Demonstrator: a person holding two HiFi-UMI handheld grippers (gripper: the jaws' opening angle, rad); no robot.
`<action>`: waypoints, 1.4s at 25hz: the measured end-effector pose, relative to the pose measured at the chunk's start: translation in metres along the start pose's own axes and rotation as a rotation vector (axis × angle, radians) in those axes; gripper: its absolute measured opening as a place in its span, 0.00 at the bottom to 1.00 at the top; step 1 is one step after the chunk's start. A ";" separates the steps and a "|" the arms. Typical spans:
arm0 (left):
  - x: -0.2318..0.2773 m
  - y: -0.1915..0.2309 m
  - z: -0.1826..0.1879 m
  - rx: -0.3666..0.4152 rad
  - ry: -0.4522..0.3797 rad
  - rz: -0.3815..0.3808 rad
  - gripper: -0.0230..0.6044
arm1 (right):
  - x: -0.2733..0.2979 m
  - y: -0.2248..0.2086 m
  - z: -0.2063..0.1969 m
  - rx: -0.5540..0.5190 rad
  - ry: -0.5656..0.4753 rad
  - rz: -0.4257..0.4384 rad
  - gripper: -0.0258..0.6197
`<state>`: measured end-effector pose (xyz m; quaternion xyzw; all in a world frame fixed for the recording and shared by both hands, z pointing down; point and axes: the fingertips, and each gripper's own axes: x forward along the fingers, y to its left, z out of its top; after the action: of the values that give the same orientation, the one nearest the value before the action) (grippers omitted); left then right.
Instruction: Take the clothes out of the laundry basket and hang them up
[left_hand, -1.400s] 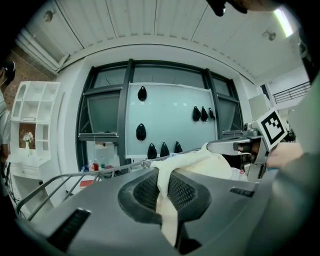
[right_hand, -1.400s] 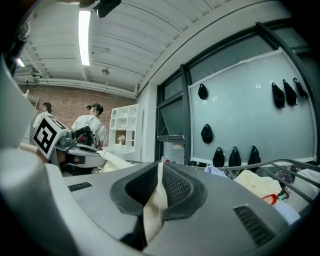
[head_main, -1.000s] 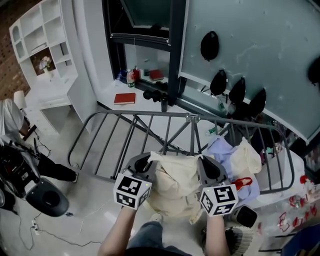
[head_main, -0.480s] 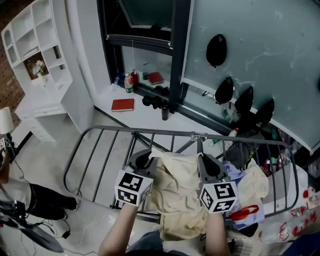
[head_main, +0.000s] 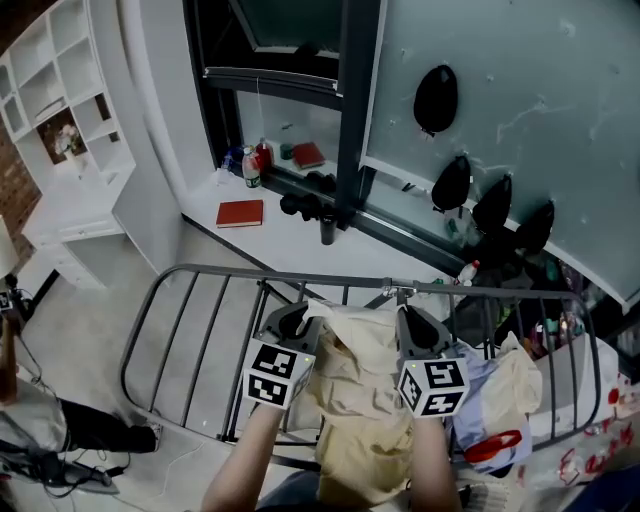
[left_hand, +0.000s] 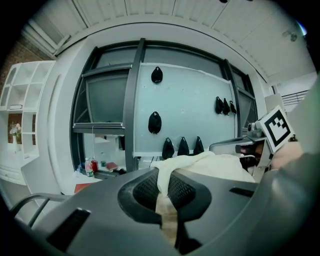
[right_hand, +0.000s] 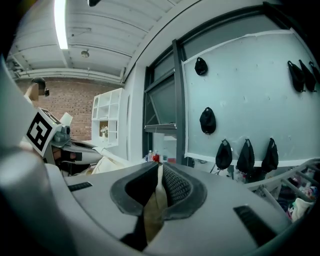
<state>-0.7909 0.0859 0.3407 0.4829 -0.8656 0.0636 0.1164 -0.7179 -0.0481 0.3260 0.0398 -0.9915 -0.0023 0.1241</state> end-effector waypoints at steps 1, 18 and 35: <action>0.003 -0.001 -0.005 0.004 0.013 -0.002 0.08 | 0.001 -0.001 -0.005 0.002 0.010 -0.003 0.09; -0.007 -0.006 -0.040 -0.088 0.134 -0.056 0.46 | -0.010 -0.012 -0.008 0.020 0.042 -0.065 0.26; -0.127 -0.088 0.012 -0.048 -0.099 -0.004 0.20 | -0.158 0.025 0.016 0.048 -0.140 -0.013 0.08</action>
<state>-0.6532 0.1409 0.2954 0.4842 -0.8706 0.0185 0.0849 -0.5711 -0.0108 0.2719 0.0487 -0.9972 0.0179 0.0536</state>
